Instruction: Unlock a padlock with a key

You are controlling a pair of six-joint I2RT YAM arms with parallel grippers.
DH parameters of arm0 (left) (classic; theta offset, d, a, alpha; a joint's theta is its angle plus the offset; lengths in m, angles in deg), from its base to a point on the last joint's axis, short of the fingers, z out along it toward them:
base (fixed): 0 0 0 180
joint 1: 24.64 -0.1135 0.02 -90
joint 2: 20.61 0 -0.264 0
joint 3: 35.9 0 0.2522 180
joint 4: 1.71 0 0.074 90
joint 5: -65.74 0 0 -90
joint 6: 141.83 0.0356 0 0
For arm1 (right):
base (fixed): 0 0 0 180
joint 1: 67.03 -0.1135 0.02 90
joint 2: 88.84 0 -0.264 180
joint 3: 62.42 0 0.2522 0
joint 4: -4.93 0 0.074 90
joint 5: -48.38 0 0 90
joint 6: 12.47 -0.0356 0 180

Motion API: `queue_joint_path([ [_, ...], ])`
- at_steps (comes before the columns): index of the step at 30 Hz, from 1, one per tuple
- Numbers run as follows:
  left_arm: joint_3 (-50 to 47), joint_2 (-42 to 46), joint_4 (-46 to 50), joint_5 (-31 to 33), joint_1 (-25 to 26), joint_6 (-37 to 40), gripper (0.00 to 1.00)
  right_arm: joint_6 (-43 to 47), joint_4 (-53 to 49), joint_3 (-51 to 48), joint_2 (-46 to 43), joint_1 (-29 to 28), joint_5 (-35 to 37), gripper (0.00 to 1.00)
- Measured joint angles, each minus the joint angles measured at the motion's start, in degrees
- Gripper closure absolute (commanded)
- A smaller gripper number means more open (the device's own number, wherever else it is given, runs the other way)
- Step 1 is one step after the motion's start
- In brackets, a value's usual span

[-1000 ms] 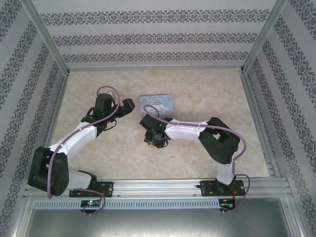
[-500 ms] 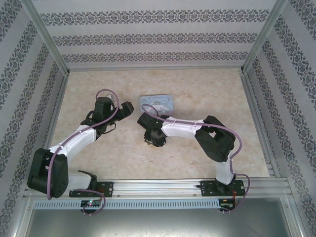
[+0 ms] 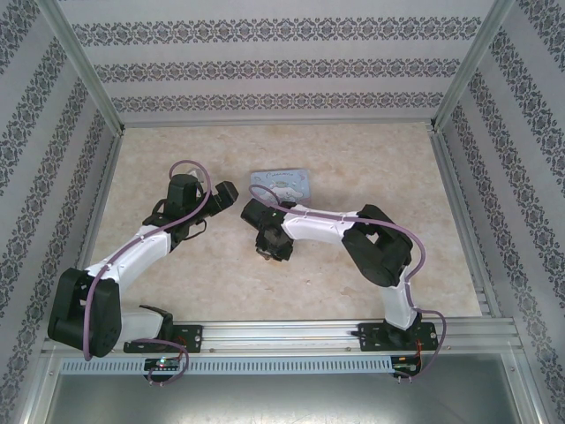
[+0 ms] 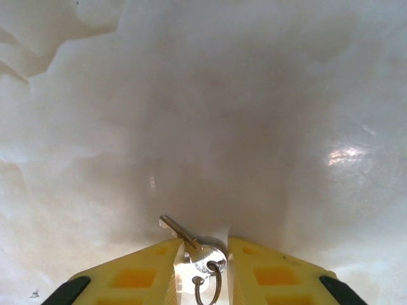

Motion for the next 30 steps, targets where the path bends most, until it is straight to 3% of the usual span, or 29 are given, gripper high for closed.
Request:
queue_joint_path([
  [8, -0.1, 0.8, 0.0, -0.5, 0.0, -0.4, 0.01, -0.7, 5.4, 0.5, 0.8, -0.9, -2.3, 1.0],
  [18, -0.1, 0.9, 0.7, -1.8, 0.0, -0.4, 0.01, -0.8, 15.5, -6.4, -2.4, -1.9, -2.7, 1.0],
  [30, -0.1, -0.7, 0.9, -5.1, 0.0, -2.6, 0.0, 3.1, 16.8, -14.8, -12.6, -1.7, 0.5, 1.0],
])
